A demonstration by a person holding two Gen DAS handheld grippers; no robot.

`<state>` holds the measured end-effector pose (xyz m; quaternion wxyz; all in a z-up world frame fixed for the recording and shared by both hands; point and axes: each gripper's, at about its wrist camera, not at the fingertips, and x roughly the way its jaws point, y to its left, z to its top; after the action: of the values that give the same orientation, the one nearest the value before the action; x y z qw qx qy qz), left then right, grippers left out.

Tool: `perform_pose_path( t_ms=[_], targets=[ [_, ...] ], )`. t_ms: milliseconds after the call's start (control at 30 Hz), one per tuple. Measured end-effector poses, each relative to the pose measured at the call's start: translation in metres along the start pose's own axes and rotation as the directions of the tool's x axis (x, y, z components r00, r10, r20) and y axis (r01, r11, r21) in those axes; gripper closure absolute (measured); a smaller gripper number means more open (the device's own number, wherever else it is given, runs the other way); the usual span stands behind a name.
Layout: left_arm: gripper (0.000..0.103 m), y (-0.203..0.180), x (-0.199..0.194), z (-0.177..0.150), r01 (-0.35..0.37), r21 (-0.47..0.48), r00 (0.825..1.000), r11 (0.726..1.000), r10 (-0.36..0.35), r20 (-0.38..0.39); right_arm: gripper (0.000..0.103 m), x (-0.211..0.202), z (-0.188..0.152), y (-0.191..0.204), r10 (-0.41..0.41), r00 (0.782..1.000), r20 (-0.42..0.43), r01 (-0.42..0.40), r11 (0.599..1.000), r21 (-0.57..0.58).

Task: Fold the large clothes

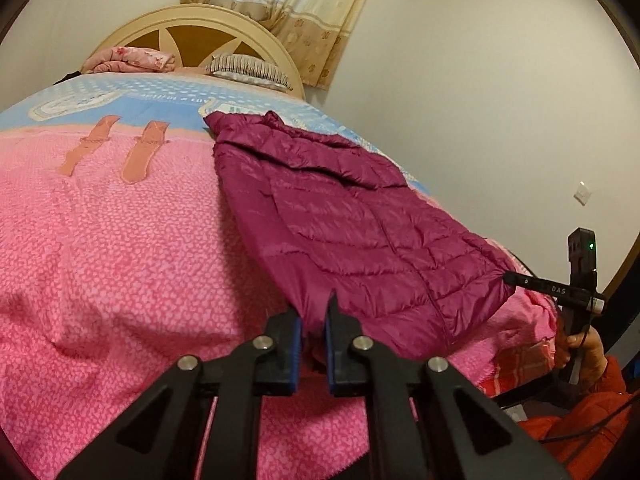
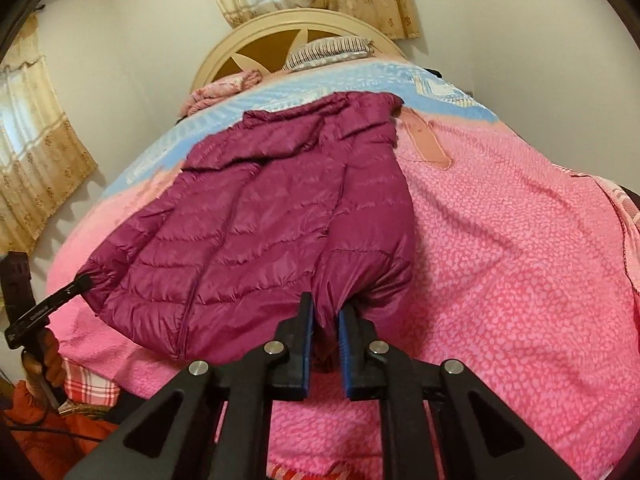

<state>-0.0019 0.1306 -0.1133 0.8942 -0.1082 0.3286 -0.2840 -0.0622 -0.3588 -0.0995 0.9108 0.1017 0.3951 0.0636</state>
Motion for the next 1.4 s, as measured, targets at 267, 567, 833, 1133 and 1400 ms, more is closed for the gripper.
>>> perform_pose_path(
  t_ms=[267, 567, 833, 1133, 1400],
  targets=[
    [0.094, -0.006, -0.031, 0.016, 0.083, 0.013, 0.994, 0.996, -0.084, 0.074, 0.093, -0.039, 0.003, 0.006, 0.019, 1.0, 0.019, -0.018, 1.0, -0.014],
    [0.094, -0.013, -0.031, 0.076, 0.06, -0.016, 0.994, 0.998, -0.058, 0.091, 0.093, -0.063, 0.055, -0.001, 0.055, 0.994, 0.095, -0.053, 0.998, -0.026],
    [0.094, 0.005, 0.033, 0.176, -0.028, -0.043, 0.999, 0.999, 0.03, 0.037, 0.093, 0.006, 0.177, -0.004, 0.042, 0.997, 0.059, -0.039, 0.999, -0.036],
    [0.094, 0.062, 0.155, 0.229, -0.168, -0.162, 0.982, 0.972, 0.151, -0.111, 0.093, 0.142, 0.27, -0.023, 0.073, 0.997, -0.005, -0.072, 0.994, 0.076],
    [0.074, 0.112, 0.218, 0.242, -0.199, -0.272, 0.968, 0.941, 0.144, -0.206, 0.037, 0.218, 0.285, -0.077, 0.25, 0.968, -0.004, -0.234, 0.912, 0.335]
  ],
)
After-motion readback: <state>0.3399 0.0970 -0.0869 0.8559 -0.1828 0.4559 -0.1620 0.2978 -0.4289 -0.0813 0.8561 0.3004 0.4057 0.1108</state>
